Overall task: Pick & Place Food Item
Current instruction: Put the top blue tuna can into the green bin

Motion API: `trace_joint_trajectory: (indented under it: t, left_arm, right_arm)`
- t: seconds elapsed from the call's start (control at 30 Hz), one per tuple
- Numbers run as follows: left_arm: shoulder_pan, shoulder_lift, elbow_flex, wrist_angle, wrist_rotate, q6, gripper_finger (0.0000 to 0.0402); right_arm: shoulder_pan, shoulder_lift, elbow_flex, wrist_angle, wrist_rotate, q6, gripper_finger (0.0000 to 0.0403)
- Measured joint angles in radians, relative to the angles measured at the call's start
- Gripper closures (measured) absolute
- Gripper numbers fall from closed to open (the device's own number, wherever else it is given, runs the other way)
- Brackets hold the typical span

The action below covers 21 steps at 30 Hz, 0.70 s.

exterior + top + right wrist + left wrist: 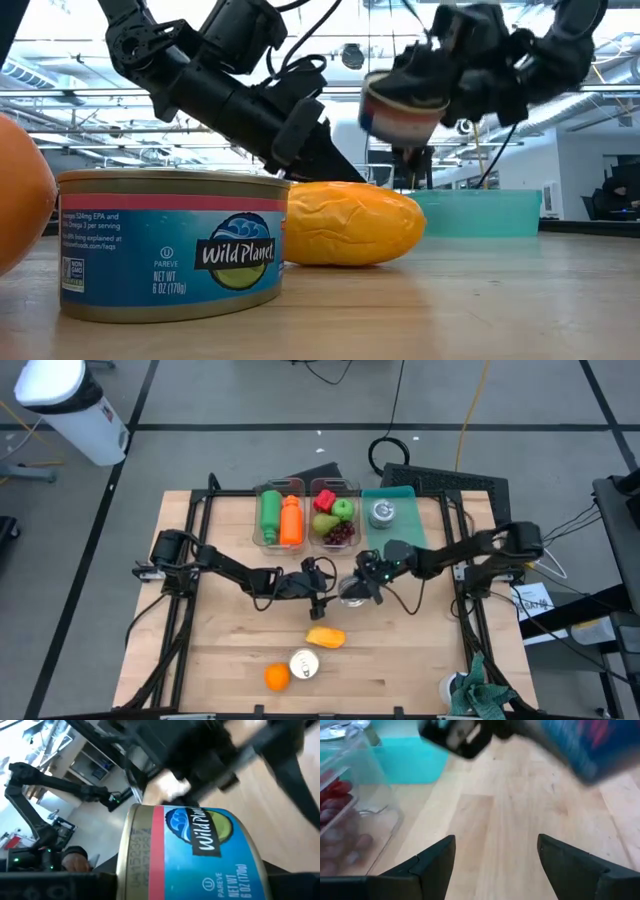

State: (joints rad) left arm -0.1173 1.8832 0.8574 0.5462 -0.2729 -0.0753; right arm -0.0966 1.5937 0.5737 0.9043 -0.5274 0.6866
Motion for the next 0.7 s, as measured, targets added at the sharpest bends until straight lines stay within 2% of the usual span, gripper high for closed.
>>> trace_joint_trajectory:
  t: [0.1,0.23,0.4,0.53,0.7]
  left_arm:
    - [0.0,0.0,0.0,-0.001,-0.017,-0.009,0.0117]
    - [0.0,0.0,0.0,0.009,-0.051,-0.017,0.0117]
    - [0.013,0.0,0.0,0.001,-0.054,-0.019,0.0117]
    - [0.027,0.0,-0.001,-0.014,-0.04,-0.043,0.0117]
    - [0.028,0.0,-0.001,-0.022,-0.035,-0.044,0.0117]
  right_arm:
    - [-0.015,-0.102,-0.001,-0.087,0.007,-0.055,0.0249]
    - [-0.054,-0.26,-0.001,-0.248,0.089,-0.155,0.0249]
    - [-0.158,-0.407,-0.001,-0.526,0.285,-0.313,0.0249]
    - [-0.258,-0.437,-0.017,-0.672,0.477,-0.412,0.0249]
    - [-0.378,-0.428,-0.089,-0.67,0.496,-0.354,0.0249]
